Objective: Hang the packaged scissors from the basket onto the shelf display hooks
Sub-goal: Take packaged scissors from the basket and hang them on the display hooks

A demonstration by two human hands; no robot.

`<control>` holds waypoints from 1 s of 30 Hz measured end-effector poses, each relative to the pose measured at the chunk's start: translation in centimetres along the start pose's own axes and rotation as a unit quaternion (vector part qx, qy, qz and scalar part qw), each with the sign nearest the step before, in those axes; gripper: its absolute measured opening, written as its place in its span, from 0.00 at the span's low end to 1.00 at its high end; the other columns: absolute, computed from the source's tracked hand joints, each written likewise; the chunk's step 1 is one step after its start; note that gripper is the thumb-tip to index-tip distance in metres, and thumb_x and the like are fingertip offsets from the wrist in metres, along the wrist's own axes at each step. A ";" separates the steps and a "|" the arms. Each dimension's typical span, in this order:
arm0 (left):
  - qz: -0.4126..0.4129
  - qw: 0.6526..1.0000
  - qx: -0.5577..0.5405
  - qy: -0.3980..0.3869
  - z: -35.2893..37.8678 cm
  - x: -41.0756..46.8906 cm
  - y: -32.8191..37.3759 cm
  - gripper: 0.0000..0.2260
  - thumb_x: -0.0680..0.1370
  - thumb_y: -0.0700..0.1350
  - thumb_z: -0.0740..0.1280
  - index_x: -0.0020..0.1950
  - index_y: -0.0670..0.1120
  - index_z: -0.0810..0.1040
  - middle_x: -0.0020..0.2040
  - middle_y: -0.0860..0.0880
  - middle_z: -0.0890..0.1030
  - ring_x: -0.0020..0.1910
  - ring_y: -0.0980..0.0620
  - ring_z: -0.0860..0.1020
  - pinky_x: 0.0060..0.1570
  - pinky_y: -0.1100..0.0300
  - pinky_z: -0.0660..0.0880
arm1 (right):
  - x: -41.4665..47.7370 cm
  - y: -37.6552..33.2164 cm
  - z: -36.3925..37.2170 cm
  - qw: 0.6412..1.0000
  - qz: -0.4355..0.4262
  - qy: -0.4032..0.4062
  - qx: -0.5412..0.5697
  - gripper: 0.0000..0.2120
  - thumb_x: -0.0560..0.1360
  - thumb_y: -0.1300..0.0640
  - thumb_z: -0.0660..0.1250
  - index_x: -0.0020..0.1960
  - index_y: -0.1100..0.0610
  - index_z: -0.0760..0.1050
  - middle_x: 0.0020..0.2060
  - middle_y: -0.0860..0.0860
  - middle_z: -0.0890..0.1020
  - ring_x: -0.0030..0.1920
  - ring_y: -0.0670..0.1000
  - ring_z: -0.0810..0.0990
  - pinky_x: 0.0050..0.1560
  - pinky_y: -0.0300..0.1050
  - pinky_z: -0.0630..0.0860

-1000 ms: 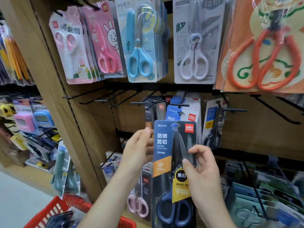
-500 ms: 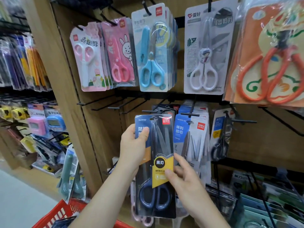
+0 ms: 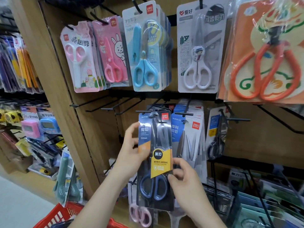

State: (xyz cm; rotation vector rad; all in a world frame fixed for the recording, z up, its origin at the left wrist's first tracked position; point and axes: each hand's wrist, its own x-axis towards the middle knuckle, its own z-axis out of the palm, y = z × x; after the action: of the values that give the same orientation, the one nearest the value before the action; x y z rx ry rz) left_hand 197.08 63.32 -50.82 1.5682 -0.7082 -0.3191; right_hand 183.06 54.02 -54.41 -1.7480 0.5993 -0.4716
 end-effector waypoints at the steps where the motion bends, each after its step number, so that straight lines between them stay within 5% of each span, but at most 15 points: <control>1: 0.004 1.000 0.017 -0.018 -0.1 -0.5 -0.7 0.30 0.78 0.33 0.68 0.67 0.66 0.67 0.51 0.43 0.82 0.49 0.45 0.84 0.50 0.43 0.82 | 0.2 0.1 0.2 1.000 -0.003 0.005 -0.012 0.15 0.80 0.63 0.62 0.54 0.42 0.73 0.42 0.43 0.86 0.45 0.42 0.85 0.51 0.50 0.82; 6: 0.028 0.994 0.088 0.051 -0.4 1.3 -2.9 0.36 0.78 0.30 0.66 0.65 0.73 0.70 0.50 0.44 0.80 0.51 0.41 0.82 0.51 0.41 0.81 | 0.8 0.4 0.3 0.997 -0.020 0.013 -0.069 0.20 0.80 0.59 0.60 0.65 0.39 0.68 0.52 0.37 0.78 0.51 0.40 0.79 0.52 0.38 0.77; 9: 0.051 0.984 0.152 0.073 0.1 3.1 -3.3 0.36 0.78 0.32 0.67 0.69 0.71 0.66 0.48 0.51 0.81 0.47 0.50 0.81 0.49 0.54 0.80 | 0.2 -0.2 -0.5 0.997 -0.028 -0.006 -0.070 0.28 0.81 0.59 0.61 0.73 0.37 0.58 0.54 0.33 0.74 0.56 0.37 0.75 0.51 0.30 0.72; 13: 0.059 0.973 0.205 0.090 1.3 5.5 -3.8 0.35 0.78 0.34 0.68 0.71 0.69 0.63 0.48 0.50 0.81 0.41 0.52 0.79 0.44 0.56 0.78 | 0.0 -0.1 -0.9 0.995 -0.028 -0.014 -0.100 0.37 0.81 0.58 0.61 0.78 0.35 0.42 0.68 0.39 0.70 0.65 0.41 0.72 0.67 0.38 0.67; 17: 0.054 0.966 0.234 0.096 2.8 6.9 -4.5 0.34 0.77 0.35 0.68 0.68 0.68 0.59 0.49 0.48 0.81 0.42 0.49 0.80 0.45 0.52 0.78 | 0.0 0.1 -1.1 0.996 -0.034 -0.019 -0.082 0.40 0.81 0.58 0.60 0.73 0.28 0.37 0.66 0.35 0.68 0.63 0.38 0.73 0.56 0.32 0.70; 19: 0.056 0.960 0.256 0.102 3.4 7.3 -4.6 0.32 0.78 0.36 0.67 0.69 0.65 0.59 0.50 0.50 0.81 0.45 0.49 0.79 0.47 0.53 0.76 | 0.0 0.3 -1.4 0.996 -0.042 -0.018 -0.072 0.39 0.81 0.57 0.60 0.72 0.25 0.39 0.63 0.32 0.69 0.54 0.37 0.79 0.46 0.32 0.75; 22: 0.079 0.941 0.319 0.081 3.5 7.3 -4.8 0.28 0.79 0.38 0.65 0.72 0.59 0.60 0.53 0.51 0.78 0.47 0.50 0.76 0.47 0.57 0.71 | 0.1 0.7 -2.1 0.997 -0.056 -0.012 -0.057 0.35 0.81 0.58 0.61 0.71 0.24 0.49 0.59 0.34 0.77 0.39 0.44 0.82 0.45 0.41 0.80; 26: 0.037 0.923 0.382 0.018 2.1 7.4 -5.8 0.32 0.78 0.38 0.65 0.77 0.57 0.57 0.62 0.43 0.74 0.54 0.41 0.77 0.53 0.49 0.75 | 0.2 0.7 -3.0 0.998 -0.049 0.036 -0.025 0.27 0.80 0.63 0.61 0.66 0.31 0.64 0.48 0.42 0.82 0.40 0.46 0.84 0.46 0.50 0.82; 30: 0.005 0.937 0.350 0.017 0.6 6.2 -6.2 0.30 0.77 0.36 0.64 0.76 0.55 0.63 0.69 0.45 0.70 0.49 0.47 0.77 0.48 0.56 0.73 | 0.1 0.9 -3.6 0.995 -0.055 0.086 0.007 0.23 0.80 0.66 0.61 0.62 0.39 0.71 0.44 0.47 0.82 0.36 0.46 0.83 0.39 0.41 0.79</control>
State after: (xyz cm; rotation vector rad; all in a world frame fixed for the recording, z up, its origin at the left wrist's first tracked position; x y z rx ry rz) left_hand 202.99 59.01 -55.59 2.2346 -0.8556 -0.0199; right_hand 180.83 51.03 -54.42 -1.7438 0.6215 -0.7079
